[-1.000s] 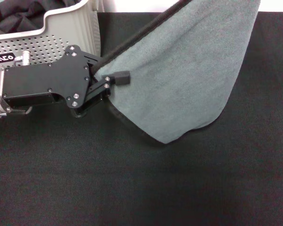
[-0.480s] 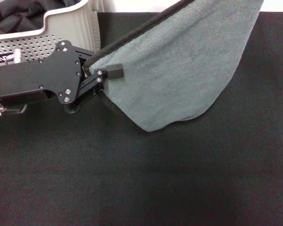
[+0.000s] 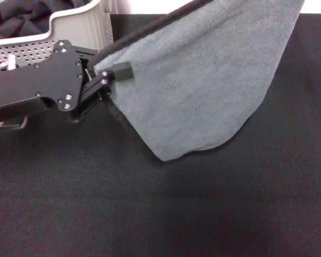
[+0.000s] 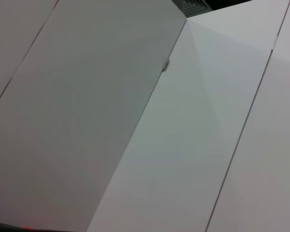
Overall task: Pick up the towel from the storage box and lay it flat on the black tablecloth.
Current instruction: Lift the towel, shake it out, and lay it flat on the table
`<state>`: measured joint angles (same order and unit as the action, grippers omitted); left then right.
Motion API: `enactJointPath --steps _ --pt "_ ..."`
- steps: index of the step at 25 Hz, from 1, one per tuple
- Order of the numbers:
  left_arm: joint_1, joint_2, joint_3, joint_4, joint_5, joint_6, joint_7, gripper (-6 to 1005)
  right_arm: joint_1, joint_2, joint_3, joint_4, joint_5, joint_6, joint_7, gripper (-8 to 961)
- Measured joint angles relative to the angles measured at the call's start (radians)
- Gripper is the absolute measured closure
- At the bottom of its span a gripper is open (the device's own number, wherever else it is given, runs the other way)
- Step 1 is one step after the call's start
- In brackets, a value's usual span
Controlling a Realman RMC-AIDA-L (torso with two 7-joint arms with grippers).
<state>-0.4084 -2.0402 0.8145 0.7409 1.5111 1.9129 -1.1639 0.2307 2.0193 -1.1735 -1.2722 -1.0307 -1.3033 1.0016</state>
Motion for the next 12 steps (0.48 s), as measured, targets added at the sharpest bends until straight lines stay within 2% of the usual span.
enactJointPath --steps 12 --pt "0.009 0.006 0.0 -0.033 -0.06 0.012 0.007 964 -0.002 0.001 0.021 0.037 0.021 -0.022 -0.002 942"
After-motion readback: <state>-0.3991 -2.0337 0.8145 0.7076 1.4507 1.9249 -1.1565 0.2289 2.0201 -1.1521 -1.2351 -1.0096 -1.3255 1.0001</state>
